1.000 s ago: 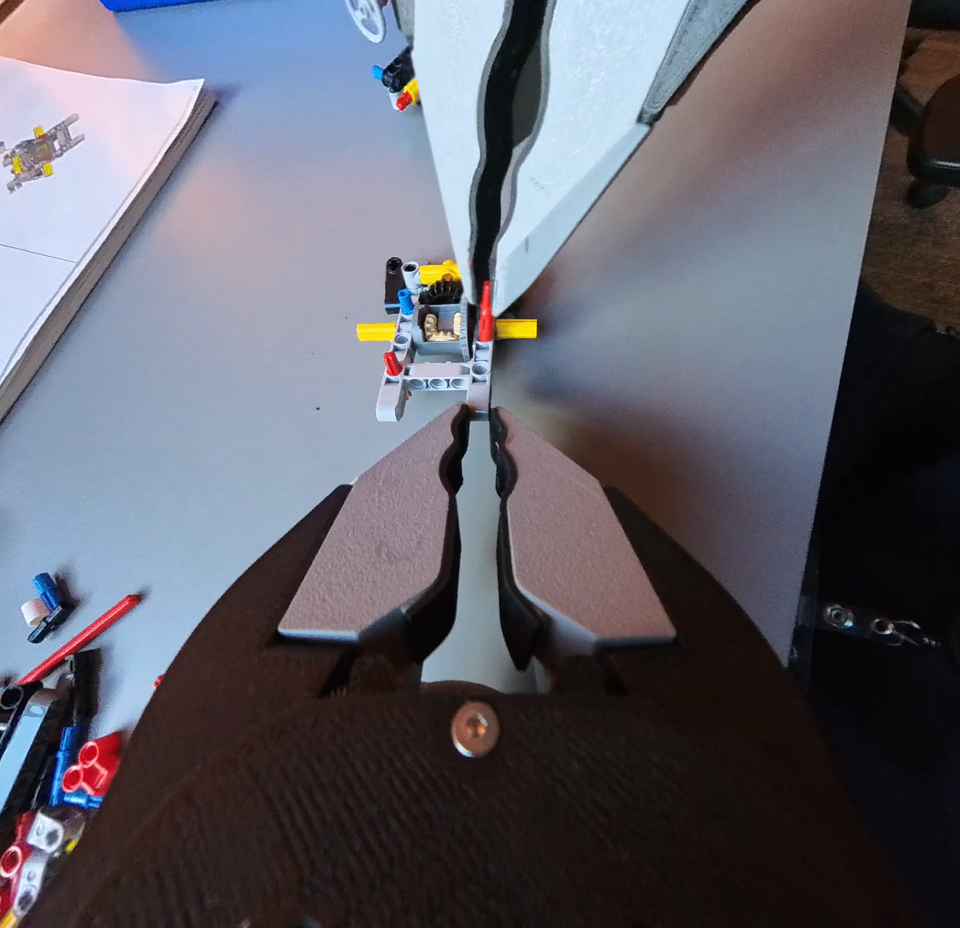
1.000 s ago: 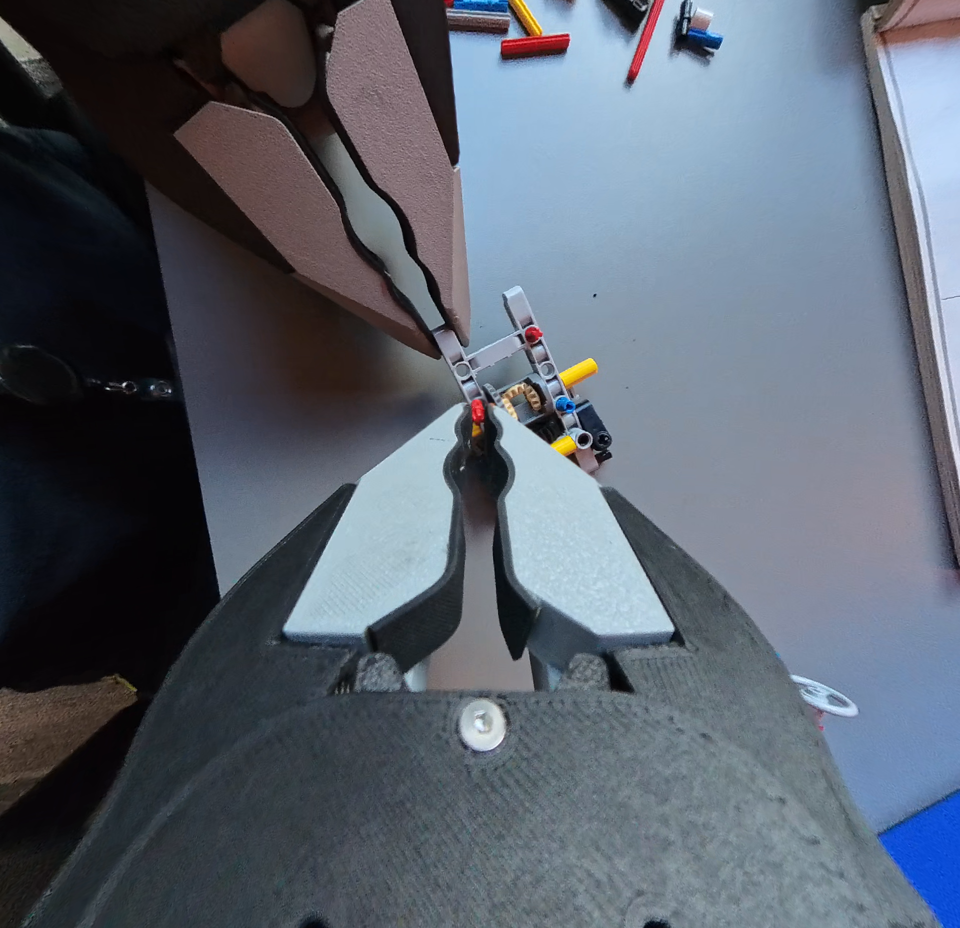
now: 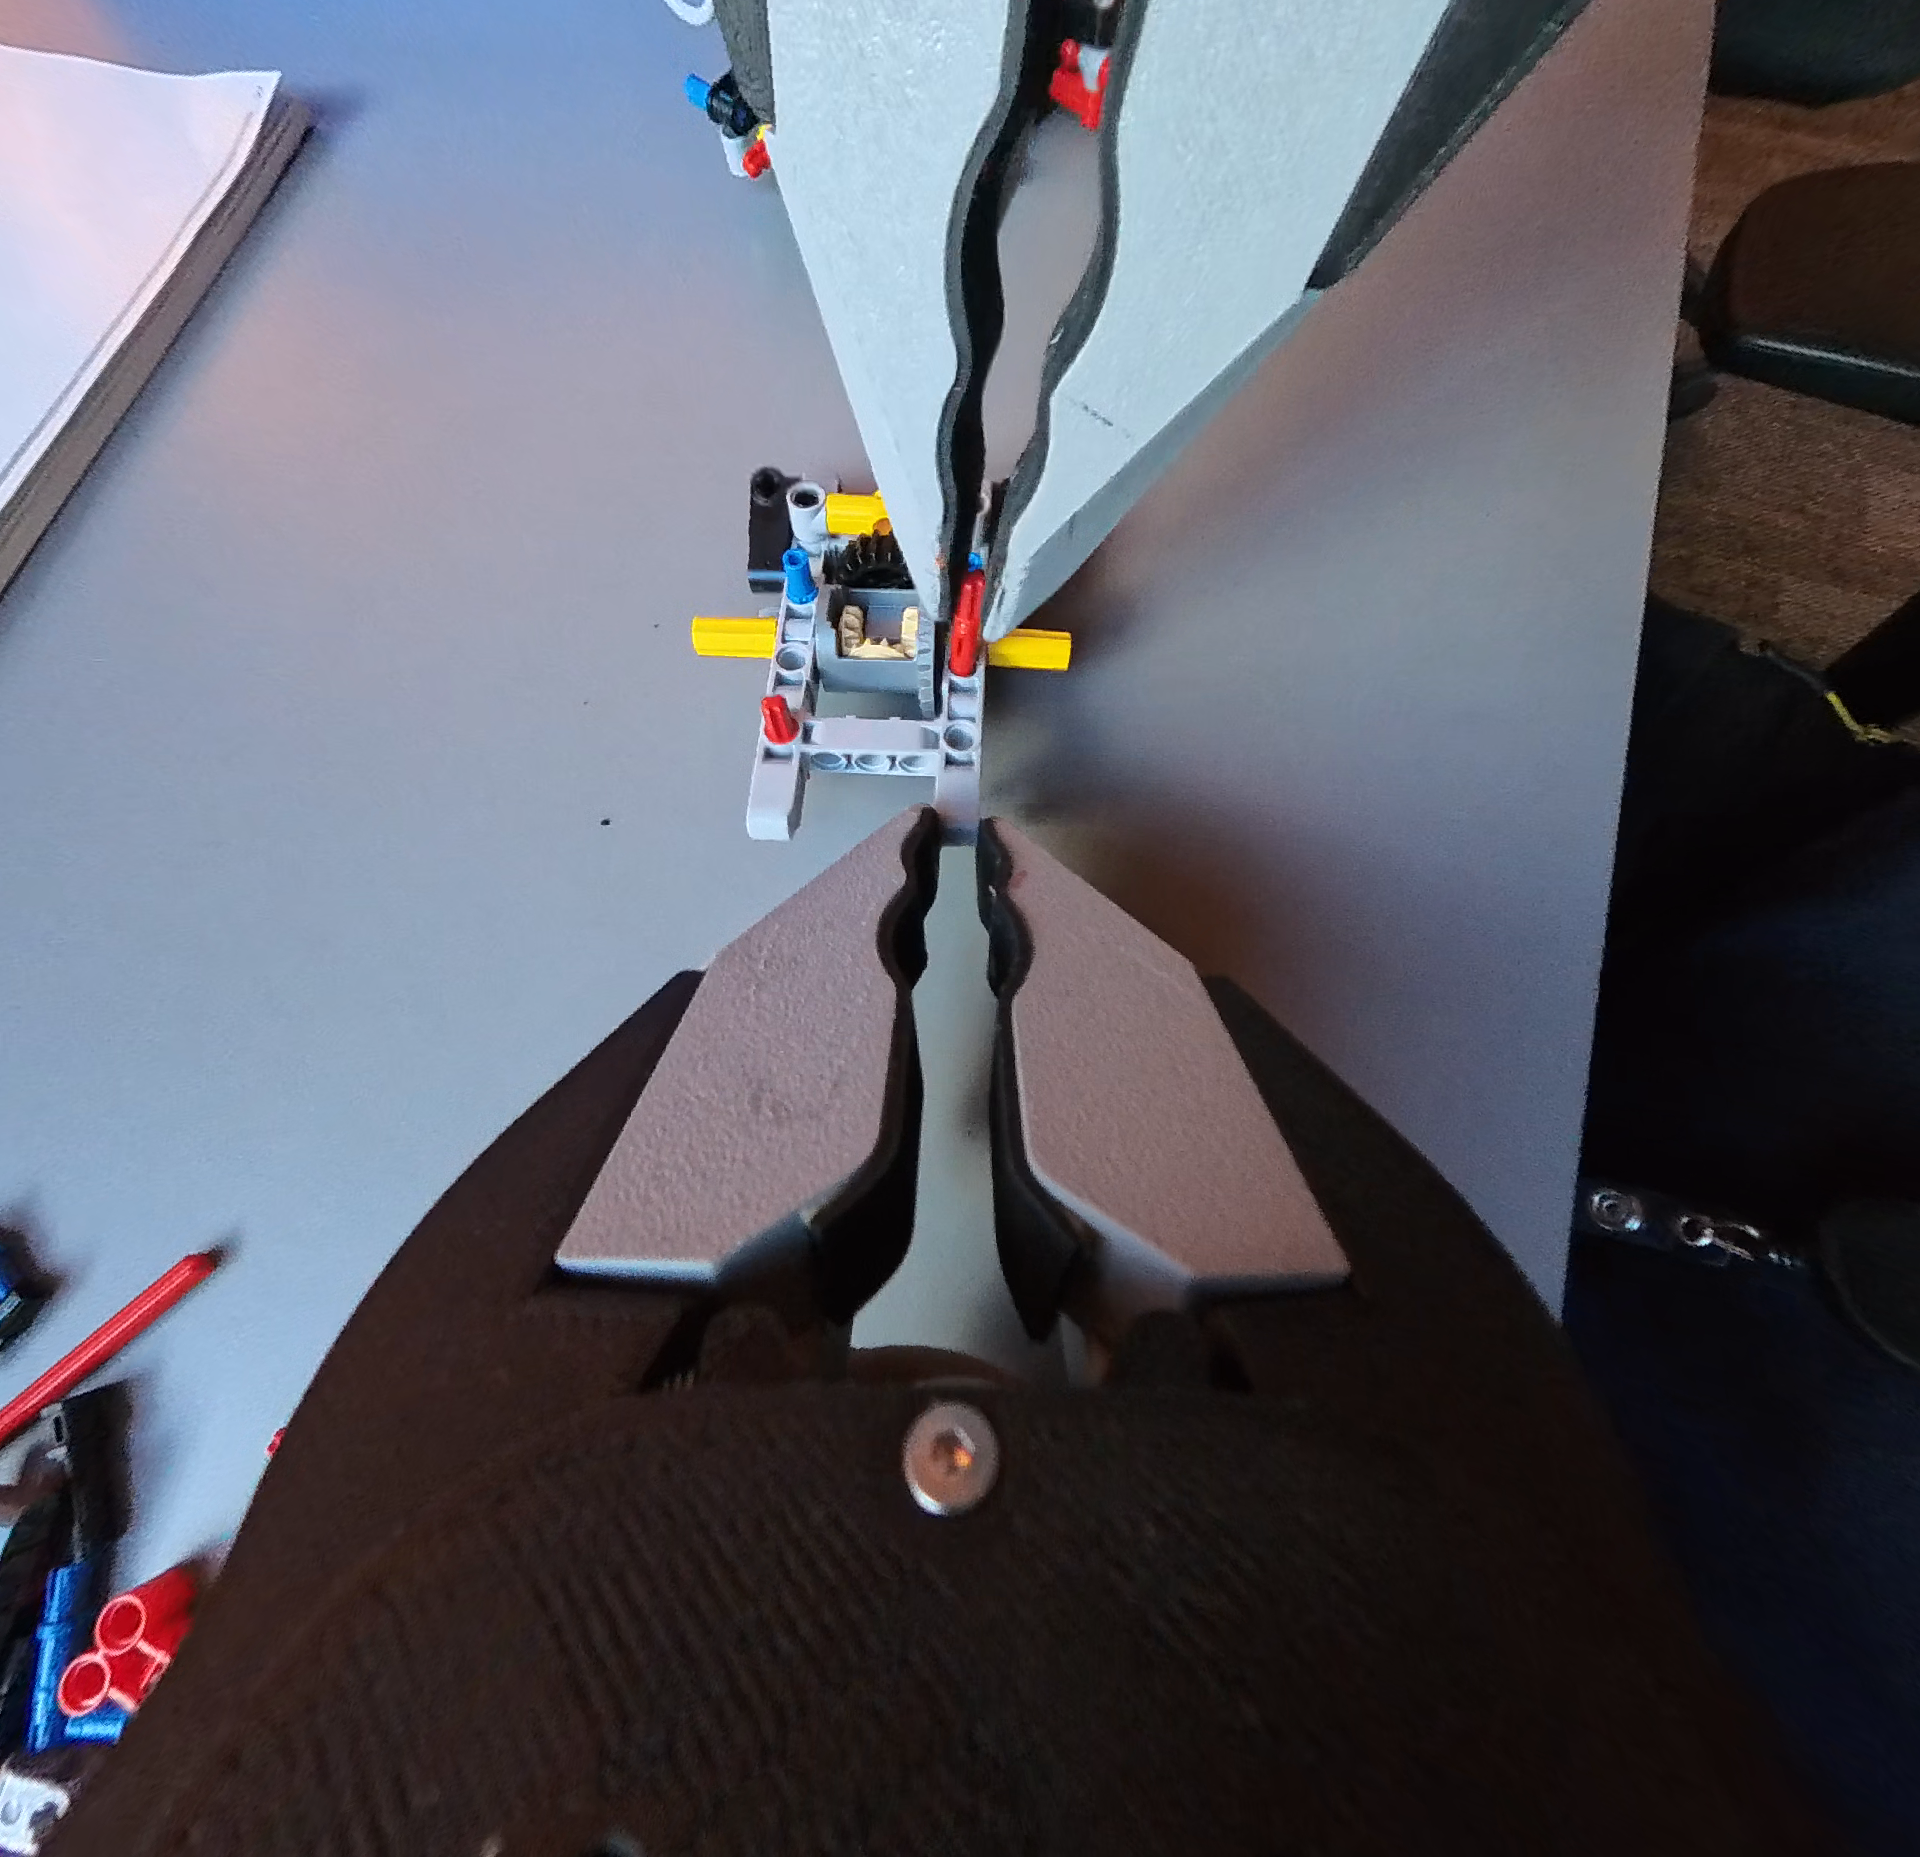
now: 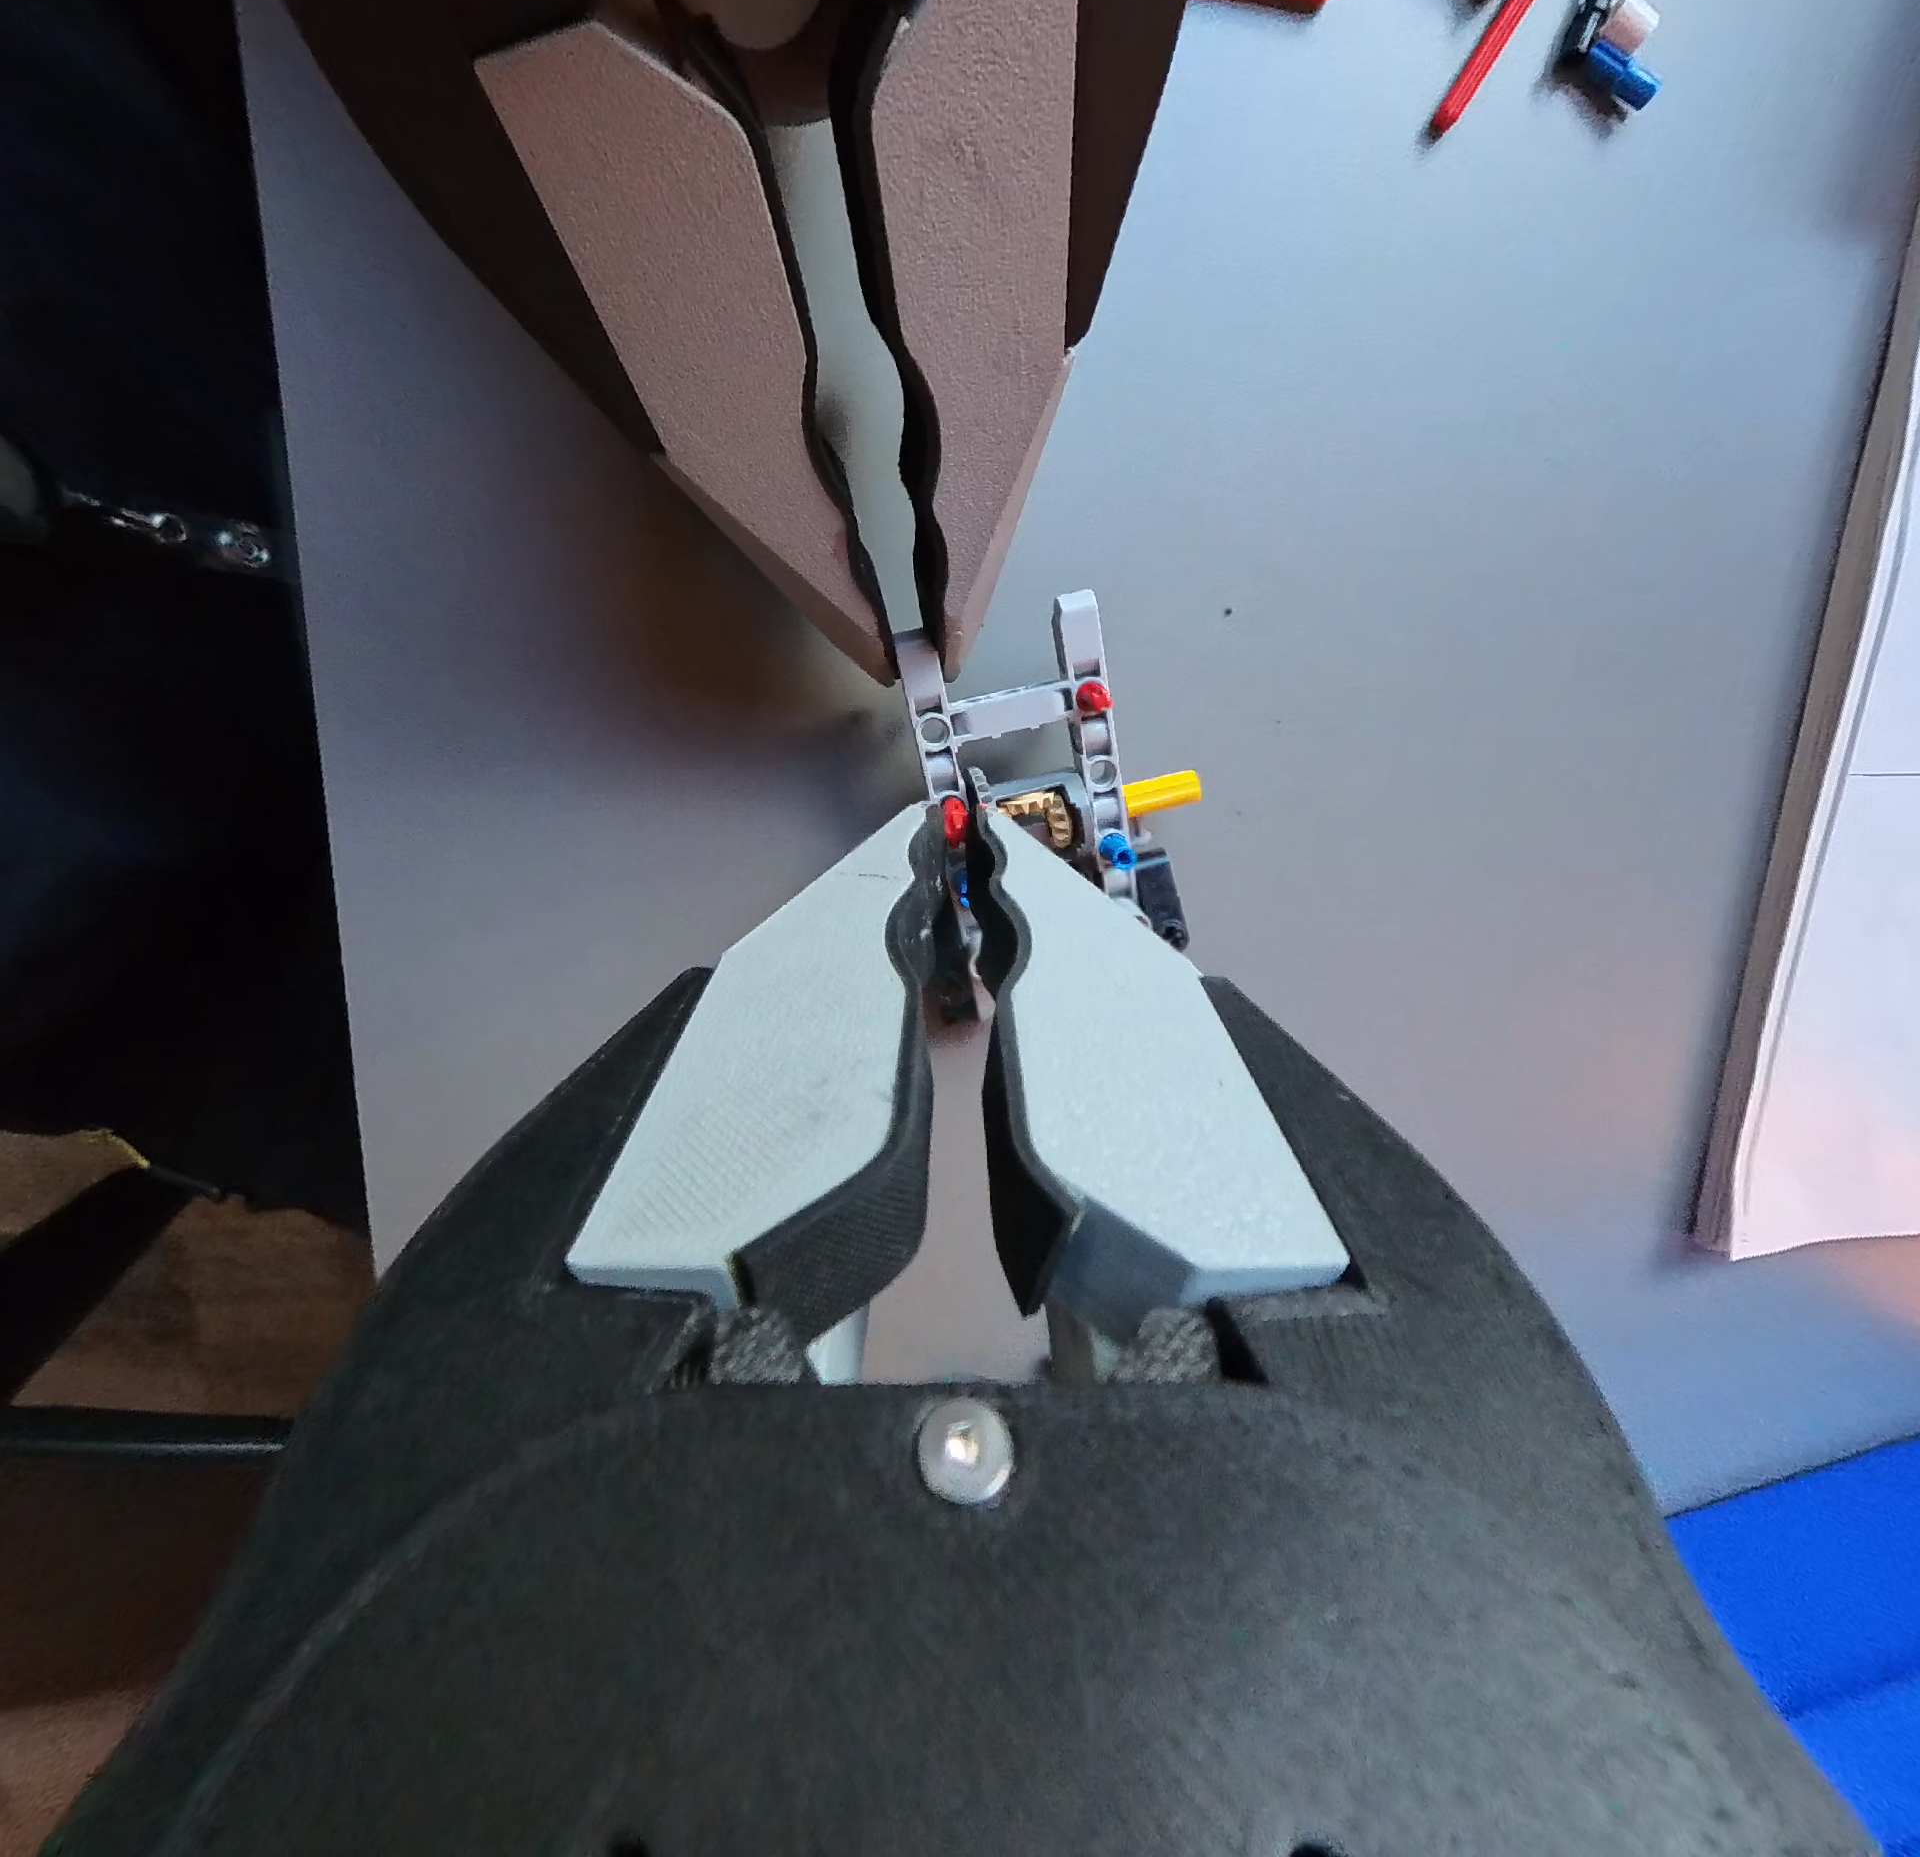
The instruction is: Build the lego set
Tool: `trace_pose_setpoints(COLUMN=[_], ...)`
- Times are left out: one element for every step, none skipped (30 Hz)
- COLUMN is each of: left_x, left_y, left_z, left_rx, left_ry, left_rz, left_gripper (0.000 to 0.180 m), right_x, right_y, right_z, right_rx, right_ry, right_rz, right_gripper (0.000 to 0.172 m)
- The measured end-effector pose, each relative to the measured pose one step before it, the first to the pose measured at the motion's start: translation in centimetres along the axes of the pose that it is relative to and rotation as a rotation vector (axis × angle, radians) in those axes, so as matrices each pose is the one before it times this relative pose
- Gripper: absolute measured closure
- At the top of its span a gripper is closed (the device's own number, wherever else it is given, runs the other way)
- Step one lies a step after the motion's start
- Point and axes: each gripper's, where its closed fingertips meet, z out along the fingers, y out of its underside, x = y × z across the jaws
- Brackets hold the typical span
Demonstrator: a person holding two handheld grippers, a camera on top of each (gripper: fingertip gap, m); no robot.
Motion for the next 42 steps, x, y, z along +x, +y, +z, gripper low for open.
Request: trace_pose_setpoints(left_x=[0.059,0.031,0.015,0.013,0.032,0.058,0.035,0.016,0.023,-0.009,-0.025,-0.050,-0.052,0.007,0.009,0.027,0.035,0.003,-0.057,-0.034,0.004,0.068,0.192,0.149,-0.031,-0.019,0.039,0.007,0.000,0.000,-0.004,0.014,0.008,-0.015,-0.012,-0.005,-0.004,0.013,0.020,0.012,-0.010,-0.007], left_y=[0.059,0.022,0.032,-0.088,-0.066,-0.042,0.011,0.121,-0.305,0.208,-0.030,0.004,0.004,0.052,0.026,0.061,0.081,0.020,0.021,-0.002,-0.133,-0.227,-0.131,-0.111,0.135,0.133,0.019,-0.029,-0.025,-0.029,0.002,0.002,-0.016,-0.009,-0.006,0.001,-0.018,0.001,0.001,0.003,-0.004,-0.006], left_z=[0.067,0.046,0.044,0.002,0.036,0.061,0.075,0.098,-0.025,0.069,-0.011,0.010,0.017,0.017,0.021,0.046,0.051,0.009,-0.006,0.000,-0.040,-0.077,-0.032,0.001,0.080,0.123,0.038,-0.019,-0.038,-0.010,-0.002,-0.005,-0.003,-0.010,-0.016,-0.007,-0.002,-0.004,-0.004,-0.002,-0.011,-0.018], left_rx=[-0.0053,-0.0033,-0.0023,0.0043,0.0027,-0.0001,-0.0033,-0.0101,0.0177,-0.0161,0.0018,0.0001,-0.0007,-0.0037,-0.0026,-0.0052,-0.0068,-0.0020,-0.0015,0.0007,0.0103,0.0178,0.0101,0.0053,-0.0116,-0.0118,-0.0026,0.0023,0.0029,0.0018,0.0002,0.0004,0.0008,0.0009,0.0010,0.0008,0.0009,0.0003,0.0003,-0.0002,0.0002,0.0013], left_ry=[-0.0027,-0.0016,0.0032,0.0038,0.0047,0.0036,0.0003,0.0002,-0.0001,0.0014,-0.0017,-0.0017,-0.0014,0.0009,-0.0027,-0.0037,-0.0015,0.0002,0.0014,0.0029,0.0033,0.0051,0.0093,0.0016,-0.0112,-0.0095,-0.0029,-0.0008,0.0010,0.0020,0.0018,0.0017,0.0018,0.0006,0.0007,0.0009,0.0007,0.0006,0.0015,0.0007,0.0008,0.0015], left_rz=[0.0087,0.0049,-0.0015,-0.0026,-0.0015,0.0023,0.0038,0.0024,0.0046,-0.0027,-0.0001,-0.0034,-0.0041,-0.0003,0.0038,0.0063,0.0049,-0.0003,-0.0064,-0.0071,-0.0031,0.0016,0.0073,0.0045,0.0066,0.0085,0.0077,0.0015,-0.0017,-0.0017,-0.0021,-0.0010,-0.0009,-0.0023,-0.0018,-0.0011,-0.0011,0.0000,0.0010,-0.0003,-0.0014,-0.0019], left_gripper=[0.177,0.176,0.176,0.177,0.176,0.176,0.176,0.176,0.176,0.176,0.176,0.176,0.176,0.176,0.176,0.176,0.176,0.176,0.176,0.176,0.176,0.176,0.176,0.176,0.176,0.176,0.176,0.176,0.176,0.176,0.176,0.176,0.176,0.176,0.176,0.176,0.176,0.176,0.176,0.176,0.176,0.176], right_x=[-0.040,0.012,0.010,0.016,-0.093,-0.114,-0.053,0.001,0.003,-0.007,0.045,0.078,0.079,0.015,-0.015,0.004,0.020,0.065,0.084,0.055,0.023,-0.193,-0.274,-0.215,-0.178,-0.127,0.091,0.079,0.129,0.133,-0.060,-0.180,-0.063,0.181,0.363,0.248,0.032,-0.068,-0.101,-0.078,0.005,-0.039], right_y=[0.009,0.010,0.027,0.070,0.136,0.123,0.089,0.186,0.107,-0.109,-0.038,0.029,0.000,-0.039,-0.042,-0.049,-0.053,-0.073,-0.086,-0.049,0.082,0.208,0.156,-0.039,-0.210,-0.299,-0.279,-0.111,0.152,0.327,0.337,0.162,0.002,-0.028,0.018,0.011,-0.034,-0.018,0.018,0.014,-0.020,-0.005], right_z=[0.012,0.006,0.001,-0.037,-0.048,-0.042,0.007,0.107,0.256,0.128,0.022,0.014,0.022,0.030,0.017,0.037,0.035,0.034,0.033,-0.015,-0.095,-0.197,-0.256,-0.387,-0.529,-0.604,-0.552,-0.342,-0.109,0.144,0.310,0.361,0.303,0.194,0.085,-0.003,-0.006,0.042,0.084,0.076,0.037,0.008], right_rx=[0.0057,0.0020,-0.0017,-0.0070,-0.0111,-0.0087,-0.0115,-0.0205,-0.0176,-0.0041,-0.0074,-0.0056,0.0097,0.0209,0.0225,0.0211,0.0184,0.0173,0.0202,0.0192,0.0098,-0.0023,-0.0009,0.0102,0.0170,0.0206,0.0184,0.0068,-0.0102,-0.0232,-0.0252,-0.0166,-0.0082,-0.0077,-0.0107,-0.0084,-0.0030,-0.0031,-0.0058,-0.0060,-0.0044,-0.0057], right_ry=[0.0023,0.0017,-0.0027,-0.0062,-0.0050,0.0048,0.0103,0.0103,0.0091,0.0055,-0.0038,-0.0146,-0.0116,0.0001,0.0090,0.0117,0.0094,0.0093,0.0106,0.0121,0.0128,-0.0016,-0.0082,-0.0083,-0.0099,-0.0080,0.0066,0.0077,0.0121,0.0149,0.0068,0.0044,0.0151,0.0283,0.0338,0.0198,-0.0005,-0.0114,-0.0139,-0.0112,-0.0051,-0.0086], right_rz=[0.0057,0.0119,0.0143,0.0064,-0.0294,-0.0670,-0.0755,-0.0708,-0.0654,-0.0652,-0.0290,0.0313,0.0604,0.0624,0.0639,0.0689,0.0776,0.0794,0.0754,0.0543,0.0235,0.0010,0.0067,0.0145,0.0100,0.0028,-0.0015,-0.0088,-0.0109,-0.0104,-0.0113,-0.0130,-0.0158,-0.0178,-0.0156,-0.0113,-0.0037,0.0032,0.0003,-0.0037,-0.0025,-0.0014], right_gripper=[0.170,0.170,0.170,0.170,0.170,0.170,0.170,0.170,0.169,0.170,0.170,0.170,0.170,0.170,0.170,0.170,0.170,0.170,0.170,0.170,0.170,0.170,0.170,0.168,0.164,0.168,0.168,0.169,0.171,0.172,0.171,0.171,0.172,0.172,0.171,0.171,0.171,0.171,0.172,0.172,0.172,0.172])
